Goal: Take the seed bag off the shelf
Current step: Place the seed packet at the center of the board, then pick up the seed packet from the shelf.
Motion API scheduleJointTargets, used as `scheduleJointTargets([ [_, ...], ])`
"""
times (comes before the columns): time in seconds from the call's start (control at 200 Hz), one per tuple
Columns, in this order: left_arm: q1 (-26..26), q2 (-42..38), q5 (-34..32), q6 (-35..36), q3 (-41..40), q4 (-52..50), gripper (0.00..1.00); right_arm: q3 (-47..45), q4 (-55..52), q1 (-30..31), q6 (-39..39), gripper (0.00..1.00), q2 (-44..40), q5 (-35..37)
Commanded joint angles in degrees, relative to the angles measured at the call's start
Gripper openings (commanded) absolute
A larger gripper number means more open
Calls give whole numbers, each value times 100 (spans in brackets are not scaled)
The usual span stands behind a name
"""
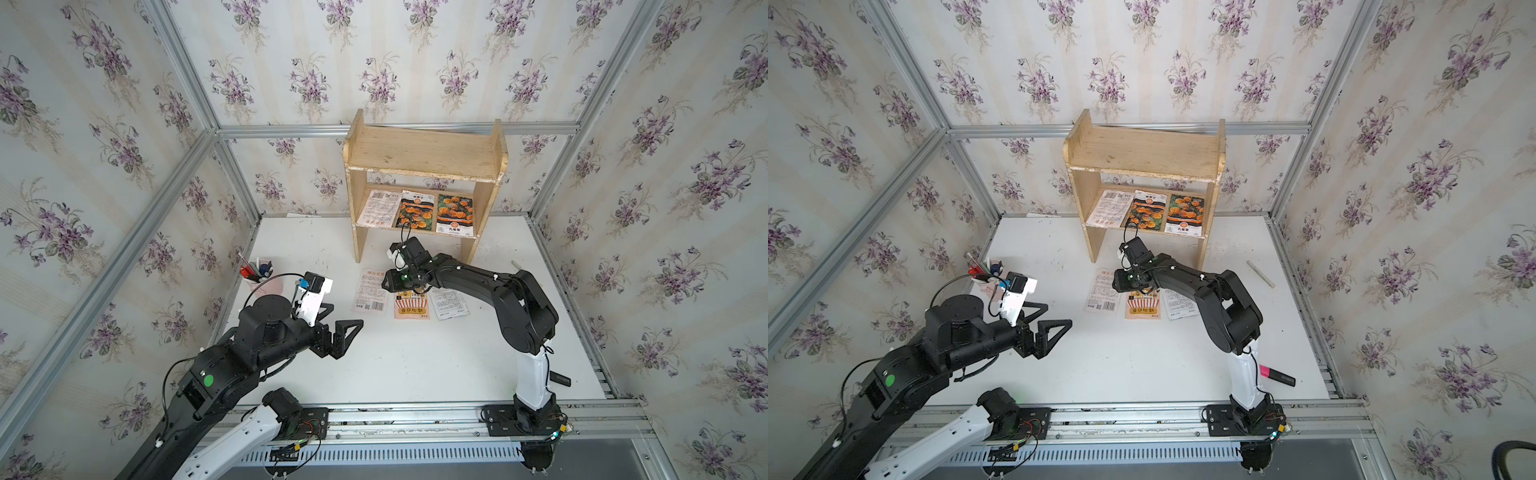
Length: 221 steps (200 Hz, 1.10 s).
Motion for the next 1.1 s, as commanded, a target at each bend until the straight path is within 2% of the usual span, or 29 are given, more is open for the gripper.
scheduleJointTargets([
  [0.0, 5, -24, 32, 5, 5, 155, 99, -90, 97, 0, -79, 44, -170, 80],
  [0.2, 5, -33, 15, 36, -11, 145, 100, -792, 566, 7, -116, 45, -946, -279],
  [0.39, 5, 11, 24, 26, -51, 194, 100, -1553, 749, 7, -72, 45, -2033, -172],
  [0.629, 5, 103, -39, 20, -14, 192, 99, -1955, 539, 5, -202, 47, -3276, 954],
  [0.749, 5, 161, -13, 7, -14, 229, 100, -1941, 534, -3, -273, 55, -3685, 1541],
  [0.889, 5, 187, 21, -3, -37, 269, 99, -1699, 527, -36, -348, 64, -3853, 2290],
  [1.099, 5, 126, 34, 41, -55, 258, 99, -1356, 780, -344, -390, 60, -3763, 2850],
])
